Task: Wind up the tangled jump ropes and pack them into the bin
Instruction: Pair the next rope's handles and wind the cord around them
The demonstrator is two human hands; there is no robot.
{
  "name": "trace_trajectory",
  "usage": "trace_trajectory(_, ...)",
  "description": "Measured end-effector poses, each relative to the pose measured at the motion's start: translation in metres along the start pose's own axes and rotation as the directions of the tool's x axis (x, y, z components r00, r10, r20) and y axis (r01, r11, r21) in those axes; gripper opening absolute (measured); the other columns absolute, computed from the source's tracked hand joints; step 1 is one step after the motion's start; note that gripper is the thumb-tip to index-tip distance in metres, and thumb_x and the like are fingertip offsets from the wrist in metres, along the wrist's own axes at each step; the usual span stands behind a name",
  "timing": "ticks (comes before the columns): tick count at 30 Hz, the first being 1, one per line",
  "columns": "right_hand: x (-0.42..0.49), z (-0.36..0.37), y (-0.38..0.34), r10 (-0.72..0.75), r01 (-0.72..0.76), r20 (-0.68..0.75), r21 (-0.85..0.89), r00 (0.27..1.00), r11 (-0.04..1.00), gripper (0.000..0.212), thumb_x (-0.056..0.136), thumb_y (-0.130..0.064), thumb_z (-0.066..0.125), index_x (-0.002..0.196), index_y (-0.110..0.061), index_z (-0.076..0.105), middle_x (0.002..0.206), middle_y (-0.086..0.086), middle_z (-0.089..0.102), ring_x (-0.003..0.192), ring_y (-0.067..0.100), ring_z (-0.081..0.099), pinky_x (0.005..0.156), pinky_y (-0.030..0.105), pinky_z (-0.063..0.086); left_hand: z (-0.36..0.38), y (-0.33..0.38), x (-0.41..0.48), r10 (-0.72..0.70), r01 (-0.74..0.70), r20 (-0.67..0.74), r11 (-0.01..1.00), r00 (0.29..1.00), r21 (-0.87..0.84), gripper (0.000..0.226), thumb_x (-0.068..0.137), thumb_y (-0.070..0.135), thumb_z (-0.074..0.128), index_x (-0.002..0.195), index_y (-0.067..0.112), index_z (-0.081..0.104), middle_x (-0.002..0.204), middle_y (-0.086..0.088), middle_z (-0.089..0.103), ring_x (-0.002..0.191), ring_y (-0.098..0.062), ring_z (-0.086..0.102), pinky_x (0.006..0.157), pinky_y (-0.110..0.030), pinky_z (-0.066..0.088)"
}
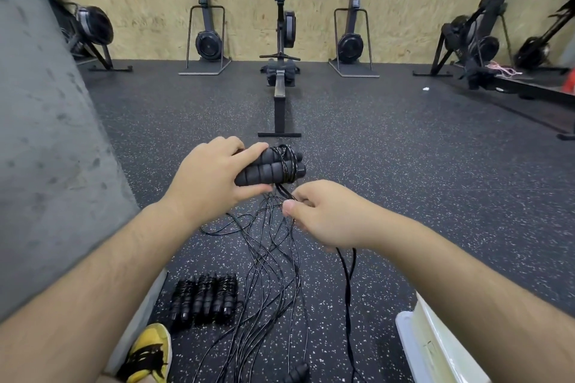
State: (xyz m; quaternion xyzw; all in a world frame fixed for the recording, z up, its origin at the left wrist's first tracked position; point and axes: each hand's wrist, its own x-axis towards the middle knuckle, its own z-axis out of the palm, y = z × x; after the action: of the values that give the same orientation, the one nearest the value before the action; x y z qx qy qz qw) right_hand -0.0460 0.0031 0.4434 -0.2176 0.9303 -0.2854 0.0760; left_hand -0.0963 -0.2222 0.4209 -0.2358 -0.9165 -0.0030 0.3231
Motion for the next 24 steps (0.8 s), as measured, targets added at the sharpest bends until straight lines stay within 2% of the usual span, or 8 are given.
trace_trajectory(2, -0.003, -0.004, -0.002, -0.044, 0.042, -0.019, -0.101, 0.999, 0.994, 0.038, 0.102, -0.036, 0.047, 0.073, -0.012, 0.047, 0.062, 0.000, 0.048, 0.053, 0.017, 0.044, 0.055, 0.032, 0.037, 0.001, 0.000, -0.001, 0.011, -0.011, 0.018, 1.000, 1.000, 0.014, 0.071, 0.084, 0.075, 0.044, 0.133, 0.026, 0.060, 0.095, -0.002, 0.060, 0.081, -0.027, 0.056, 0.067, -0.038, 0.046)
trace_trajectory(5, -0.008, -0.010, -0.004, -0.100, 0.077, -0.083, -0.244, 0.992, 0.967, 0.035, 0.103, -0.036, 0.046, 0.074, -0.016, 0.050, 0.063, -0.005, 0.048, 0.055, 0.013, 0.043, 0.050, 0.028, 0.030, 0.002, 0.001, 0.000, 0.037, -0.038, 0.044, 0.999, 0.998, 0.036, 0.072, 0.083, 0.075, 0.042, 0.133, 0.026, 0.061, 0.094, -0.001, 0.060, 0.080, -0.027, 0.056, 0.066, -0.037, 0.046)
trace_trajectory(9, -0.009, -0.015, -0.006, -0.232, 0.095, -0.180, -0.559, 0.956, 0.824, 0.031, 0.103, -0.043, 0.042, 0.087, -0.023, 0.058, 0.076, -0.006, 0.053, 0.071, 0.020, 0.051, 0.059, 0.032, 0.034, 0.003, 0.003, 0.001, 0.094, -0.096, 0.072, 0.995, 0.993, 0.024, 0.072, 0.080, 0.074, 0.045, 0.130, 0.025, 0.062, 0.092, -0.001, 0.061, 0.077, -0.028, 0.057, 0.065, -0.038, 0.048)
trace_trajectory(12, -0.006, -0.023, -0.003, -0.302, 0.104, -0.210, -0.637, 0.930, 0.764, 0.033, 0.100, -0.052, 0.044, 0.097, -0.027, 0.065, 0.091, -0.007, 0.060, 0.086, 0.020, 0.057, 0.067, 0.032, 0.042, 0.004, 0.009, -0.001, 0.174, -0.172, 0.108, 0.985, 0.979, -0.028, 0.070, 0.079, 0.075, 0.050, 0.129, 0.027, 0.063, 0.092, 0.001, 0.060, 0.076, -0.026, 0.056, 0.065, -0.039, 0.049)
trace_trajectory(15, -0.003, -0.035, 0.004, -0.317, 0.107, -0.243, -0.616, 0.917, 0.781, 0.037, 0.089, -0.065, 0.054, 0.097, -0.033, 0.069, 0.093, -0.010, 0.062, 0.092, 0.016, 0.059, 0.068, 0.030, 0.042, 0.001, 0.018, -0.002, 0.261, -0.244, 0.159, 0.962, 0.952, -0.123, 0.066, 0.082, 0.077, 0.051, 0.128, 0.031, 0.062, 0.092, 0.005, 0.058, 0.079, -0.021, 0.054, 0.068, -0.037, 0.048)
trace_trajectory(19, 0.004, -0.051, 0.022, -0.261, 0.078, -0.285, -0.524, 0.922, 0.848, 0.048, 0.070, -0.078, 0.062, 0.091, -0.035, 0.070, 0.089, -0.012, 0.063, 0.088, 0.010, 0.056, 0.072, 0.031, 0.046, -0.012, 0.032, -0.004, 0.317, -0.221, 0.216, 0.901, 0.924, -0.374, 0.062, 0.083, 0.074, 0.058, 0.128, 0.031, 0.062, 0.094, 0.009, 0.059, 0.087, -0.015, 0.056, 0.079, -0.039, 0.050)
trace_trajectory(21, 0.007, -0.054, 0.032, -0.212, 0.107, -0.265, -0.360, 0.941, 0.927, 0.045, 0.068, -0.074, 0.065, 0.088, -0.035, 0.070, 0.088, -0.012, 0.064, 0.087, 0.009, 0.056, 0.077, 0.033, 0.049, -0.020, 0.040, -0.006, 0.309, -0.171, 0.209, 0.851, 0.928, -0.497, 0.060, 0.081, 0.071, 0.065, 0.126, 0.031, 0.063, 0.094, 0.010, 0.059, 0.090, -0.012, 0.057, 0.082, -0.037, 0.049)
trace_trajectory(24, 0.009, -0.051, 0.045, -0.209, 0.185, -0.238, -0.120, 0.949, 0.975, 0.018, 0.082, -0.054, 0.069, 0.086, -0.037, 0.070, 0.087, -0.012, 0.063, 0.088, 0.007, 0.059, 0.084, 0.036, 0.050, -0.031, 0.049, -0.006, 0.273, -0.120, 0.170, 0.791, 0.947, -0.600, 0.061, 0.078, 0.066, 0.072, 0.127, 0.031, 0.063, 0.095, 0.012, 0.062, 0.092, -0.008, 0.060, 0.085, -0.031, 0.049)
